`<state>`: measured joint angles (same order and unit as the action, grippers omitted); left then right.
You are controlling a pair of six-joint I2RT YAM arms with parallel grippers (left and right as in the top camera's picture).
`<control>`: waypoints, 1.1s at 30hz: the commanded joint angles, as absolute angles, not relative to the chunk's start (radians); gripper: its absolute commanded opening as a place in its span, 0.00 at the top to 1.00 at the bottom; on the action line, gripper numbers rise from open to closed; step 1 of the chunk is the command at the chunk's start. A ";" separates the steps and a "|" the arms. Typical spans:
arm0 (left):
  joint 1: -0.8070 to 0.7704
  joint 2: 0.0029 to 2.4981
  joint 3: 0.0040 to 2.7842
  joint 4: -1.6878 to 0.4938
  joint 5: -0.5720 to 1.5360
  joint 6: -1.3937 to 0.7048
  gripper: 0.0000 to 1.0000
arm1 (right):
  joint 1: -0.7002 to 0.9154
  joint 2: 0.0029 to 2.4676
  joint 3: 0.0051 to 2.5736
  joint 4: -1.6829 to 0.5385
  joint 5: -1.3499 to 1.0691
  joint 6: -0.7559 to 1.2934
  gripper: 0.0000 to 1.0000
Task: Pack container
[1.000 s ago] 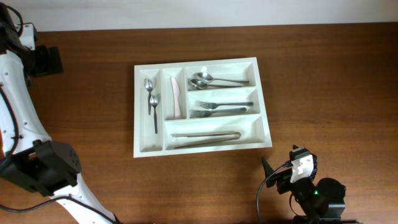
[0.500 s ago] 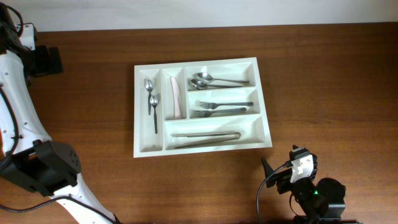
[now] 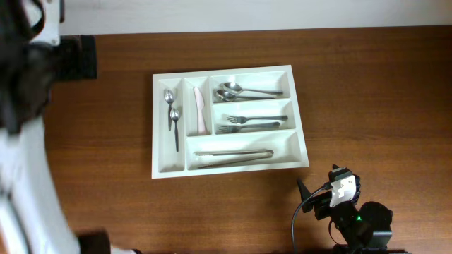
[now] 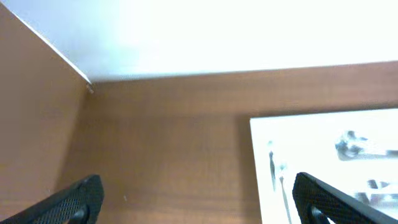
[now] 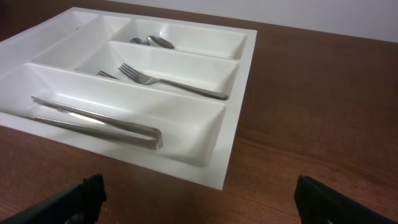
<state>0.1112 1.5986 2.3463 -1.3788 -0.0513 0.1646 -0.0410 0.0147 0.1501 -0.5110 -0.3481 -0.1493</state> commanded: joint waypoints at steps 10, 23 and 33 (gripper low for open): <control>0.112 1.086 1.564 -0.961 -0.109 0.214 0.01 | -0.033 0.004 0.143 -0.508 -0.336 -0.141 0.01; 0.046 0.536 0.754 -0.468 -0.090 0.214 0.01 | -0.033 0.004 0.143 -0.508 -0.336 -0.141 0.01; 0.046 0.263 0.373 -0.327 -0.090 0.214 0.01 | -0.033 0.004 0.143 -0.508 -0.336 -0.141 0.01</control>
